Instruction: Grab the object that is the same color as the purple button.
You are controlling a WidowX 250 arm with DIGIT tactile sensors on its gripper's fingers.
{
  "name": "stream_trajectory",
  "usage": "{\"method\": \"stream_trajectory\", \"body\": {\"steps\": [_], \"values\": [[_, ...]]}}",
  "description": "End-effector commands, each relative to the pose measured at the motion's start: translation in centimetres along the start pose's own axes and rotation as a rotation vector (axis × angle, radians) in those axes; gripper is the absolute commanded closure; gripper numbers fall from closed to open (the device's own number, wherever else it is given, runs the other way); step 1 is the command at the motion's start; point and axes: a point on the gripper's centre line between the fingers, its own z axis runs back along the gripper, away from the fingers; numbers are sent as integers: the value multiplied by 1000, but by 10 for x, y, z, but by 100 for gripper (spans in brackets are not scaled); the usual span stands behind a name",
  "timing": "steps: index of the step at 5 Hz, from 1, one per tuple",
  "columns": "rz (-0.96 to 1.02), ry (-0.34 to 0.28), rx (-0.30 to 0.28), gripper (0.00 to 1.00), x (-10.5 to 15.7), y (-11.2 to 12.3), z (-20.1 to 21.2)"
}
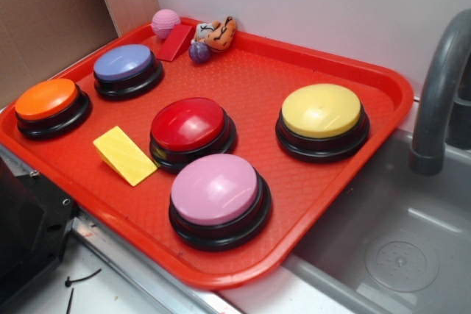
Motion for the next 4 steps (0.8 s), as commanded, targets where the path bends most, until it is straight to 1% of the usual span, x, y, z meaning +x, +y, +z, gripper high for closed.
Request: {"method": "stream_trajectory", "body": {"steps": [1,2,3,4], "values": [[0,0,0,0,0,0,0],[-30,-55,45,0,20,3,-14],[-30,-98,54,0,40,13,-30],[2,-205,128,0,62,21,-49]]}}
